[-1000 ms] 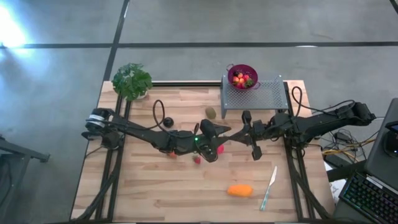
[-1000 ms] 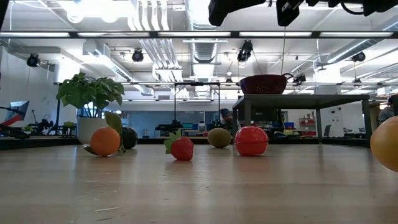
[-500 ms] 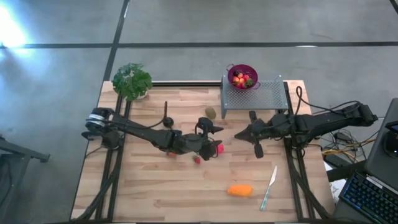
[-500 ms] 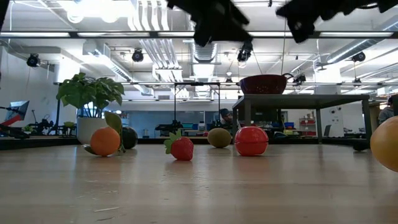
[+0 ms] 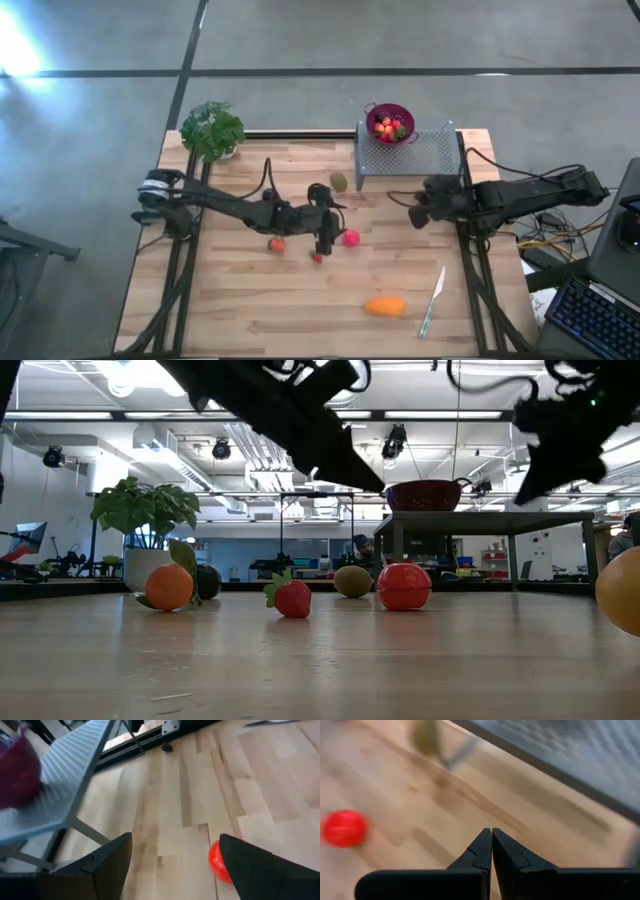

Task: Pick & Place Fruit
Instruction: Put the blackberry into the violet strainer bowl on the shelf

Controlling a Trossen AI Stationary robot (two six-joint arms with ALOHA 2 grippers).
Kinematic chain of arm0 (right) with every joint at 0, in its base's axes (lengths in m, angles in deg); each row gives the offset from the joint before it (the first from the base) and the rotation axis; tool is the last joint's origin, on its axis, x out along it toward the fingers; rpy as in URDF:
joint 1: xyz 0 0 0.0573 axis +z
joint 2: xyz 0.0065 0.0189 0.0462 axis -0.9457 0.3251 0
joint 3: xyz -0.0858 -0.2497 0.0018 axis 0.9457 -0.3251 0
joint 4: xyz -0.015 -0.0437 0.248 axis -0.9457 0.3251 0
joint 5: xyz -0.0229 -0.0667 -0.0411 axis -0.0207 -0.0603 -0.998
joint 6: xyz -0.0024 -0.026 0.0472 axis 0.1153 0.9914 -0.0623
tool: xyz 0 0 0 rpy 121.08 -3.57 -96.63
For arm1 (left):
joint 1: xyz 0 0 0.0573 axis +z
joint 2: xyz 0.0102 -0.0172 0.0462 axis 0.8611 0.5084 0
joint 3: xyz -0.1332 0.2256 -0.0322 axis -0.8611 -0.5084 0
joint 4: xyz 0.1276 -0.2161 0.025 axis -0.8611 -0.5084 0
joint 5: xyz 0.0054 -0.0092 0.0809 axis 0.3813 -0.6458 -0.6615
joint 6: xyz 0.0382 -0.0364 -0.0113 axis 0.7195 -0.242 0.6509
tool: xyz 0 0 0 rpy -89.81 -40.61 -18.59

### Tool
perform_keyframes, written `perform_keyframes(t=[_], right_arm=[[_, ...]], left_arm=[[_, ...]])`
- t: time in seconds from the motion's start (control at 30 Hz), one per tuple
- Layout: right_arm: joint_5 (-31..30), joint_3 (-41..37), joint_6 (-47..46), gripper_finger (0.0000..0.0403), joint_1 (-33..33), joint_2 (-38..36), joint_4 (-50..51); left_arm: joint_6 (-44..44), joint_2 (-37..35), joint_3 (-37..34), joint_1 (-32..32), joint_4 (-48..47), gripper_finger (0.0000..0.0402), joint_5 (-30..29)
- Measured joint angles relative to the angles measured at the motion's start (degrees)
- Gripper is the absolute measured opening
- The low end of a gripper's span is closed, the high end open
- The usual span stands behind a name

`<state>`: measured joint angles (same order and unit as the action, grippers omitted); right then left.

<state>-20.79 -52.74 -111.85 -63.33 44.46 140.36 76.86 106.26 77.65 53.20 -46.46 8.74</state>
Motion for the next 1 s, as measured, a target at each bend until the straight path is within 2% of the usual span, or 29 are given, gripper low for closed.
perform_keyframes(t=[0.1, 0.23, 0.47, 0.67, 0.77, 1.0], right_arm=[[0.4, -0.02, -6.28, 0.0011, -1.1, 1.91, 6.13], [4.01, -0.02, -9.12, 0.0009, -2.99, 5.85, 7.47], [11.68, 1.51, -2.29, 0.0009, -7.04, 16.51, 9.42], [17.57, 6.28, 0.6, 0.0008, -8.52, 24.96, 22.54], [19.83, 8.07, -0.94, 0.0008, -8.55, 27.53, 27.34], [23.32, 8.88, -1.67, 0.0019, -9.11, 30.28, 27.31]], left_arm=[[-1.46, -0.02, -1.57, 0.87, 1.37, 0.0302, 1.09], [-2.66, -0.02, -2.15, 1.4, 2.41, 0.0303, 1.98], [-2.5, -0.02, -2.26, 2.07, 2.32, 0.0302, 3.31], [-1.95, -0.02, -2.39, 2.43, 2.23, 0.0302, 3.36], [-1.55, -0.02, -2.39, 2.45, 2.28, 0.0303, 3.32], [-0.36, -0.1, -2.39, 2.43, 2.25, 0.0301, 3.23]])
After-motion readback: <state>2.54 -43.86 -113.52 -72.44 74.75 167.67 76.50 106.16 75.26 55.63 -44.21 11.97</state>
